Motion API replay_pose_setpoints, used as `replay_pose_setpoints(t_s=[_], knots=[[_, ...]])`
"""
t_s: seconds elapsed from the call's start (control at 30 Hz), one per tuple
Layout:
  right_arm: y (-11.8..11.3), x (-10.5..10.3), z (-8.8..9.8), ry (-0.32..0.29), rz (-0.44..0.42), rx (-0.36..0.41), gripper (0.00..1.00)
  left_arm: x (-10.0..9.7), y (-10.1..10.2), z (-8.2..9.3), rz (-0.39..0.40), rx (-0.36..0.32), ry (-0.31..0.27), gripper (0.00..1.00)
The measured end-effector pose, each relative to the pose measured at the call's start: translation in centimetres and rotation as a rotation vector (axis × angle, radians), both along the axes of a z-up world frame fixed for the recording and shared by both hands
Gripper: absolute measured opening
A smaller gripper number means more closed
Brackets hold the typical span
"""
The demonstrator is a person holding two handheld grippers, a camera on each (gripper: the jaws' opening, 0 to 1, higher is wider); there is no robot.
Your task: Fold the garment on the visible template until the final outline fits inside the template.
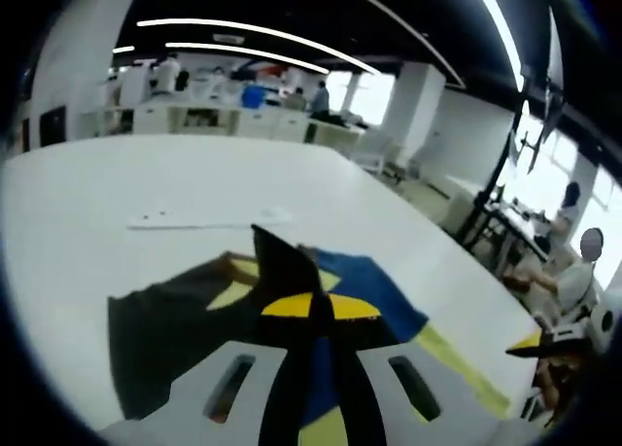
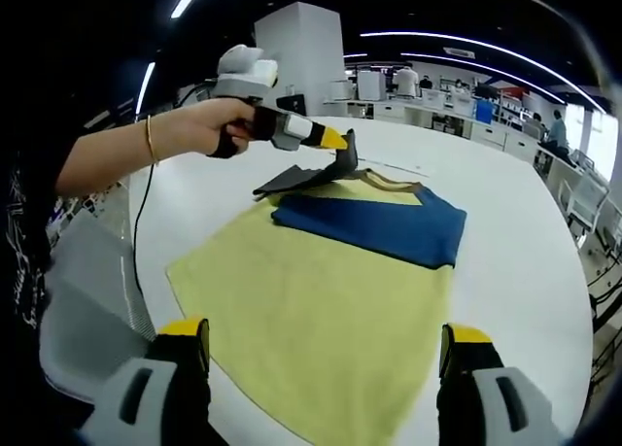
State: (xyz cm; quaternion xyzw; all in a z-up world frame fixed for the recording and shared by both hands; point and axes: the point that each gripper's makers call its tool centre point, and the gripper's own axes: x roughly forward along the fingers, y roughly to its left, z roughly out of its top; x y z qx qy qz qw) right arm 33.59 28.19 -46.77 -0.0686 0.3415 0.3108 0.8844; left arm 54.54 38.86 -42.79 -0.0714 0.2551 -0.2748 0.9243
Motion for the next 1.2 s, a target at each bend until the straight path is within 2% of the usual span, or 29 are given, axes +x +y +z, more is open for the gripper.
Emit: replay_pose_setpoints(t_s=[0.23,0.47,0.73,1.2], knots=[[-0.2,-0.1,-0.2,0.004,-0.005,0.002,1.00,-0.7,-1.7,-1.0,-0.054,0.024,0.024,0.01],[-0.4,-0.3,-0.6,0.014,-0.012,0.004,1.00,-1.0,-3.4,-0.9,-0.087,0.015,0.026,0.01],[-0.7,-0.4,-0.8,0.019,-0.022,0.003,1.00,-1.4,-5.3,-0.4,-0.122,-0.028,0.024,0.01],[-1.2,-0.9,-1.1,0.029,-0.037,0.002,1.00,-2.9,-8.5,-0.5,-0.184,-0.073,0.023,0.01]])
